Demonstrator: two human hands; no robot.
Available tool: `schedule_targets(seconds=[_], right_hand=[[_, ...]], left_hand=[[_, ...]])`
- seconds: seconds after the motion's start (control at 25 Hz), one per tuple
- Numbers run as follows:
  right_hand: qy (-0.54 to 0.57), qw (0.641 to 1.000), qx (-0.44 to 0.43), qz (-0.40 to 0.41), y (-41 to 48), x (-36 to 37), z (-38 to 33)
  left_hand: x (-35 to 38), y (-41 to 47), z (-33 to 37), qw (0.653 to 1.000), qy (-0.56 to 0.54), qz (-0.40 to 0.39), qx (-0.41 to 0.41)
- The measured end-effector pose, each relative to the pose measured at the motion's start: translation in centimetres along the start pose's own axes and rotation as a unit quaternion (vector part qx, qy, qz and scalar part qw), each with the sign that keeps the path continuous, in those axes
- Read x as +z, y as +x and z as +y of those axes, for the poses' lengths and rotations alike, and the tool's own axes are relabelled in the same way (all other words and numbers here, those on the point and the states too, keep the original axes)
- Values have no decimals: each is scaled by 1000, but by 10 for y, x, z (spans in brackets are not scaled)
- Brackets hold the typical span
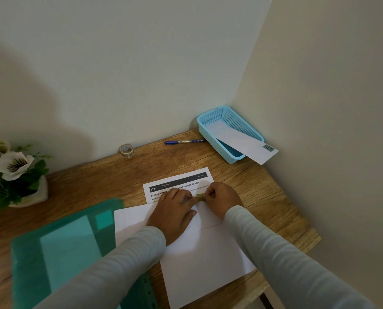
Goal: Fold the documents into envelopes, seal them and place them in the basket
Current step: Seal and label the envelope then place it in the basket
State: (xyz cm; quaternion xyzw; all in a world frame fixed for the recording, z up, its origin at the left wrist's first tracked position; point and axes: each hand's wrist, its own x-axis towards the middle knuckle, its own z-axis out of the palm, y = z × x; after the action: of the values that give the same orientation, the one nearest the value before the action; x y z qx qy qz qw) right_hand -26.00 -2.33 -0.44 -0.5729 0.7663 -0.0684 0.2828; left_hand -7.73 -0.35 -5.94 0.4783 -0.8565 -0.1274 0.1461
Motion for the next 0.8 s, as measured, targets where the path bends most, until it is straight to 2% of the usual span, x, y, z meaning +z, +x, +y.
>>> schedule_targets(seconds=[0.8], right_hand=[[2, 999, 13, -40, 9, -4, -2]], left_hand=[[3, -1, -1, 1000, 11, 16, 4]])
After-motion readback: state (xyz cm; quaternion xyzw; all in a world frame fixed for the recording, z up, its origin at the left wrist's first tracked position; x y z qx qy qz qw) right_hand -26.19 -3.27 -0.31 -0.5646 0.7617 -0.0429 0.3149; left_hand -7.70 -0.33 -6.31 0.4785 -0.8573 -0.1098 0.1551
